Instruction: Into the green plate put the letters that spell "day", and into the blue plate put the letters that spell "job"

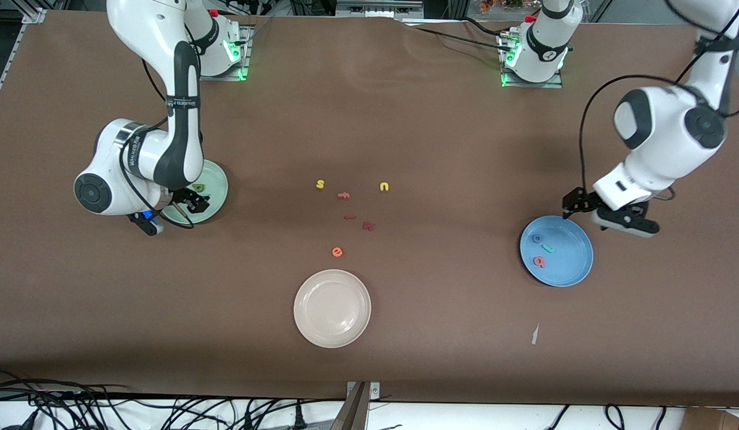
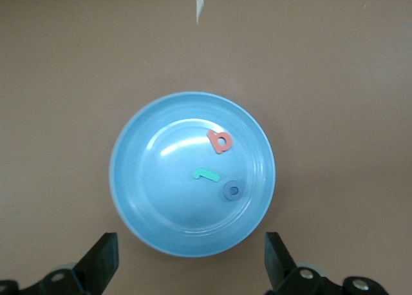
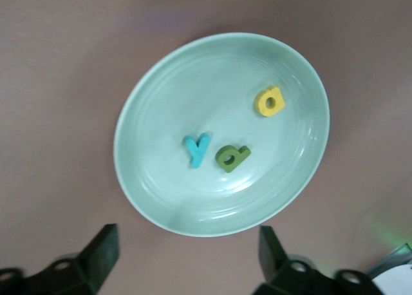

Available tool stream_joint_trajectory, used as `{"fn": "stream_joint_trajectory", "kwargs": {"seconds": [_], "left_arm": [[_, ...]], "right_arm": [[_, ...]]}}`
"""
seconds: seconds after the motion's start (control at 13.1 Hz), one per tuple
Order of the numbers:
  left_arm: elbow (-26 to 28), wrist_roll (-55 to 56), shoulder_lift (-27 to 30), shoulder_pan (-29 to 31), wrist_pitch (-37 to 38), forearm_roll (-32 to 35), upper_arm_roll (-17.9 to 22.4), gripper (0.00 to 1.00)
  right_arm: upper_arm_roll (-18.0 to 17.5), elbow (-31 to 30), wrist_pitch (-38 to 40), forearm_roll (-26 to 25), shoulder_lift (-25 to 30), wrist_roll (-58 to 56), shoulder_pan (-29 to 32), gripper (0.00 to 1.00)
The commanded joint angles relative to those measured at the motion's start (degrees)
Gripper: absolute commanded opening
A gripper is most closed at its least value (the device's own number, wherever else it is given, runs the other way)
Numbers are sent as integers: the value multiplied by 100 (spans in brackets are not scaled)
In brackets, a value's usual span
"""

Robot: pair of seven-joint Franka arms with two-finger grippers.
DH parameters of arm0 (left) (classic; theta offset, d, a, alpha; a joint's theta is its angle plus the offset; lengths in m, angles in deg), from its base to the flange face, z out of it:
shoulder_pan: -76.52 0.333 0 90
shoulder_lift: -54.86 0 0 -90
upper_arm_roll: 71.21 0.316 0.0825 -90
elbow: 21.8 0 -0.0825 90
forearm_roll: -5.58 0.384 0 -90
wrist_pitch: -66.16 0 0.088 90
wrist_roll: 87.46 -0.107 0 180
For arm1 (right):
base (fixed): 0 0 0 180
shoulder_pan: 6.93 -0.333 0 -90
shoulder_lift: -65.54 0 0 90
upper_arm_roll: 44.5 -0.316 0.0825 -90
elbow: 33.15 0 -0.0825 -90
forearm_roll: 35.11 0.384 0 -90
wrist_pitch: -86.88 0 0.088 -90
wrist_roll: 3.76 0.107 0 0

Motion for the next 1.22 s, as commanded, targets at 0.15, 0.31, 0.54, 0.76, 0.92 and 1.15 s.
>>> {"fn": "stream_joint_trajectory", "kwargs": {"seconds": [0.15,0.31,0.54,0.76,0.92,1.15], "left_arm": [[-1459,-75,602,99,2553,799,-68,100],[-2137,-84,602,99,3513,799,-77,100],[-2999,-66,594,90,4509,712,-130,100],[-3352,240,427,116,4713,720,-577,100],[-3414,469,400,301,4739,529,-578,100],[-3660,1246,268,310,4774,246,-578,100]], "right_arm": [[35,573,51,98,-25,-169,-53,100],[35,872,25,115,-25,-579,-18,100],[27,1740,-20,308,-148,-1267,280,100],[131,2190,33,441,-78,-1476,377,100],[289,2376,42,432,1,-2012,395,100],[185,2402,68,397,622,-2050,483,100]]}}
